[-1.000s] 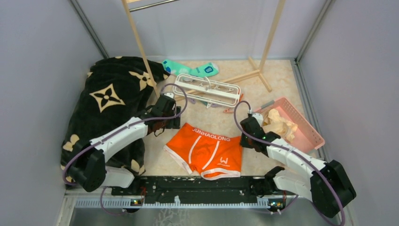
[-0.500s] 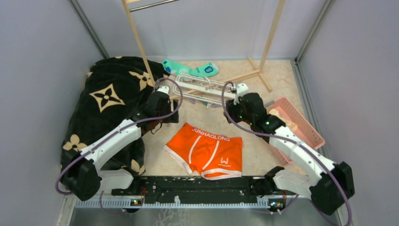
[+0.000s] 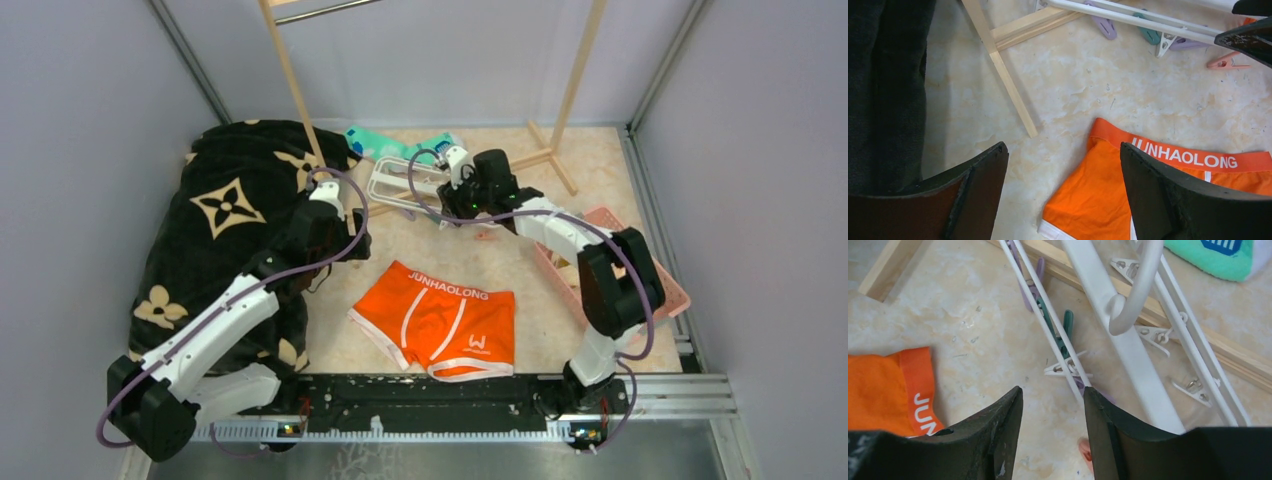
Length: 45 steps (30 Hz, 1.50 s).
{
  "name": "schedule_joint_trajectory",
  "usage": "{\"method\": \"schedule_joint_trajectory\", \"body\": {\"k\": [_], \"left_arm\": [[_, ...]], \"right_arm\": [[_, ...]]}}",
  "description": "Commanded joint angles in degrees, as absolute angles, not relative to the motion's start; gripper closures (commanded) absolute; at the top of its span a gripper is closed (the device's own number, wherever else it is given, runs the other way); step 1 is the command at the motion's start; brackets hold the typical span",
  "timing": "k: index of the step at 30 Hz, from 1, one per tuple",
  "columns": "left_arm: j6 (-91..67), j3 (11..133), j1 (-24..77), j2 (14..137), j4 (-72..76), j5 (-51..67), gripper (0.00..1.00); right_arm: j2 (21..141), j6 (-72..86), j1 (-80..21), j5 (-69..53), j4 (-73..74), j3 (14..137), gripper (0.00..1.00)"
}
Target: Clip the underwear to the hanger
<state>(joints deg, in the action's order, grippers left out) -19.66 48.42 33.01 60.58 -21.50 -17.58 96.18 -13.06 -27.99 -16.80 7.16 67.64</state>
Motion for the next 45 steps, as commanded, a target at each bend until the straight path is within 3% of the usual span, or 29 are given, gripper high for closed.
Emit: {"method": "schedule_joint_trajectory", "body": {"k": [1,14,29,45], "left_arm": [[-20.5,47.0,32.7,59.3,-21.7,-17.2,0.12],[-20.2,47.2,32.6,60.2,-21.7,-16.4,0.12],[-20.4,47.4,32.5,61.3,-21.4,-15.6,0.12],[-21.1,46.8,32.5,60.7,-21.6,-15.9,0.12]], "right_arm": [[100.1,-18.2,-27.1,-21.0,3.1,72.2,0.51],[108.9,-22.7,-27.1,-20.2,6.5,76.0,0.53],[110.1,-25.5,-27.1,-22.0,7.7,75.2,0.58],[103.7,-31.6,-27.1,-20.3,11.4,73.3,0.89]]}}
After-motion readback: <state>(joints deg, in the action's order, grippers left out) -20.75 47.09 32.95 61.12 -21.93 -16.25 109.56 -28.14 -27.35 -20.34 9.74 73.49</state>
